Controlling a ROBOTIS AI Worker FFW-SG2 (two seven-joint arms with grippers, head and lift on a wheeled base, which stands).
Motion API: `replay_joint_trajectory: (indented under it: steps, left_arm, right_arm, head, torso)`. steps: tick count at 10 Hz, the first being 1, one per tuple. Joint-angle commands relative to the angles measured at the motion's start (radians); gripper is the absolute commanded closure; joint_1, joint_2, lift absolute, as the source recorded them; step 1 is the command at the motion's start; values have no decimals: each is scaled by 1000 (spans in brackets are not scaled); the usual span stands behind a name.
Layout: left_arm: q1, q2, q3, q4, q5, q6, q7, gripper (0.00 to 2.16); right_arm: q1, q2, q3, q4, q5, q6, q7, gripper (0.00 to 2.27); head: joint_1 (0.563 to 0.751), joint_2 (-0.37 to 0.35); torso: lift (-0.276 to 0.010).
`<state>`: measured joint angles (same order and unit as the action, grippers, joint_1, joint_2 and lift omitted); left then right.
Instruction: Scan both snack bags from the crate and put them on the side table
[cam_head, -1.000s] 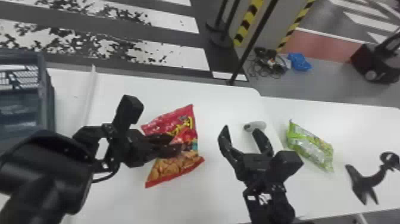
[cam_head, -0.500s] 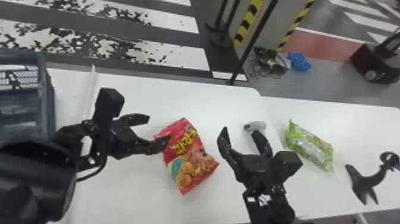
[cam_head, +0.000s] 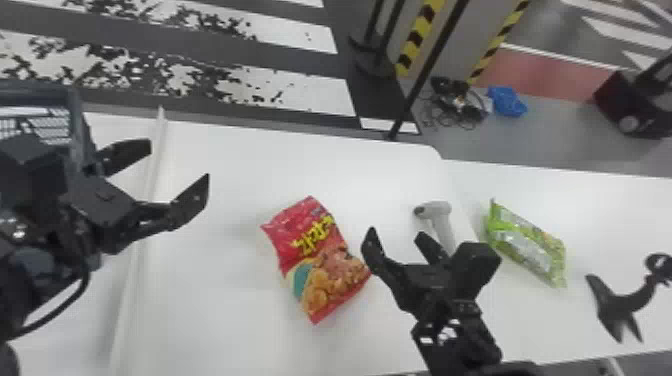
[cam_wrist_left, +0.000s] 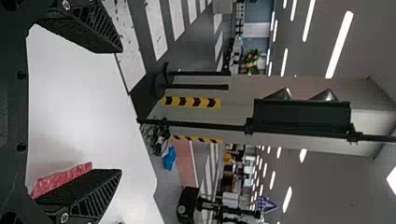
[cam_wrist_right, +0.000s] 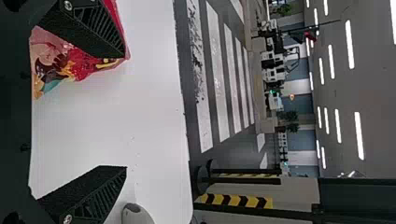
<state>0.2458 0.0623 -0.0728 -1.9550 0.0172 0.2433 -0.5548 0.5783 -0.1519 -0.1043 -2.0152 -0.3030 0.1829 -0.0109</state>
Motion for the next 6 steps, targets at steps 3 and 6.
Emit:
replay_joint_trajectory:
  steps: [3, 6]
  left_arm:
    - [125, 25, 120, -74, 64, -103, 115, 87]
    - [174, 25, 194, -94, 101, -118, 138, 87]
  right_arm:
    - [-43, 5, -115, -33, -192, 280, 85, 83]
    - [-117, 17, -255, -22, -387, 706, 164, 90]
  head:
    - [695, -206]
    - [695, -146]
  torso:
    - [-87]
    - [-87]
